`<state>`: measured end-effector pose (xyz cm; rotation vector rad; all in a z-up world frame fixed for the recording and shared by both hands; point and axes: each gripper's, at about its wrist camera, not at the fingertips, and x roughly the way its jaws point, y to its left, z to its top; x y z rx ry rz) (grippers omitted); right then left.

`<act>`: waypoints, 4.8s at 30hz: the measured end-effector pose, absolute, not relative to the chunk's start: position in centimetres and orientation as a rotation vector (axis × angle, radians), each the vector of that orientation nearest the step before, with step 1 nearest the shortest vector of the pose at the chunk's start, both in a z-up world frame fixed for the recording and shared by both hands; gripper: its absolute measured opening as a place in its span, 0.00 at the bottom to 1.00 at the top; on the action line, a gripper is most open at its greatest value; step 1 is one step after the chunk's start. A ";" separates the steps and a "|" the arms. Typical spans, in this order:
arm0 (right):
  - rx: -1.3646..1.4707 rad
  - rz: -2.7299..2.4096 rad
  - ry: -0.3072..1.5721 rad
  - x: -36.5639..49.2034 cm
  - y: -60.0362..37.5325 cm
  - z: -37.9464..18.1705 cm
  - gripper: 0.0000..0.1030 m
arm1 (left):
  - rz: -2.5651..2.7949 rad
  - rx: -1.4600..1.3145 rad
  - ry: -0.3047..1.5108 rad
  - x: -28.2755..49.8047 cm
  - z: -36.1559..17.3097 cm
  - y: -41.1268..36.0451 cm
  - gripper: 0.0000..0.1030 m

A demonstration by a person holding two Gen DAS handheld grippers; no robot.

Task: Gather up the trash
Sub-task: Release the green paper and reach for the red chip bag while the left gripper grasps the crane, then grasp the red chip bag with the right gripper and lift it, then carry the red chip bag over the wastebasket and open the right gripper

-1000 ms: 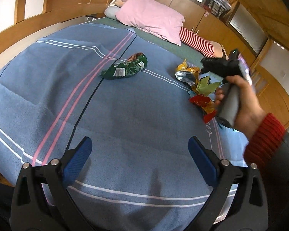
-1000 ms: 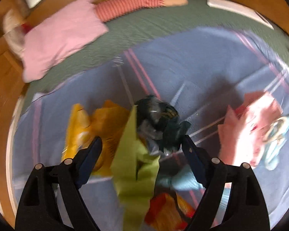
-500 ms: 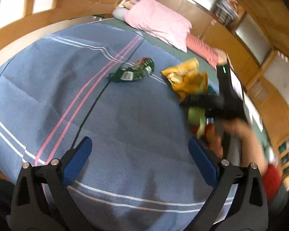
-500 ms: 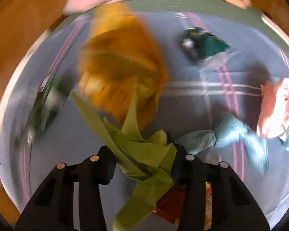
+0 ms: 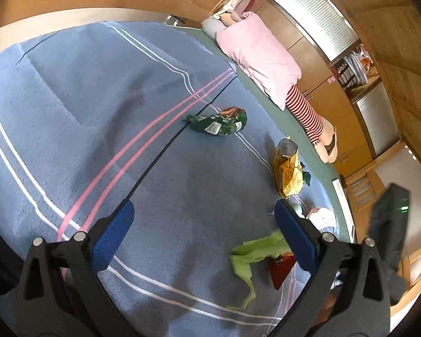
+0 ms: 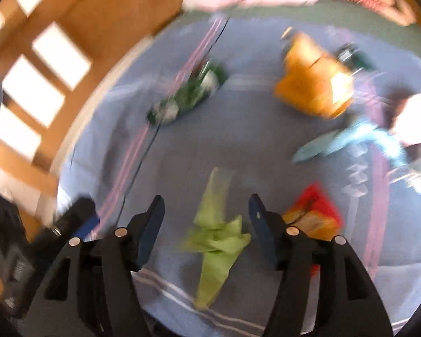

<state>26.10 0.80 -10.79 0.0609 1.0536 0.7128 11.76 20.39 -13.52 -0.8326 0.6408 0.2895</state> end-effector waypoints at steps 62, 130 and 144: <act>0.408 0.220 1.098 23.0 -14.3 -13.8 0.80 | -0.040 -0.518 0.869 14.9 -14.3 13.4 0.97; 0.102 0.313 0.984 17.8 -7.0 -11.5 0.37 | 0.197 -0.539 0.641 13.1 -12.3 16.3 0.21; 0.014 0.236 0.917 12.2 -16.3 -6.0 0.37 | 0.204 -0.507 0.676 13.5 -12.5 16.0 0.21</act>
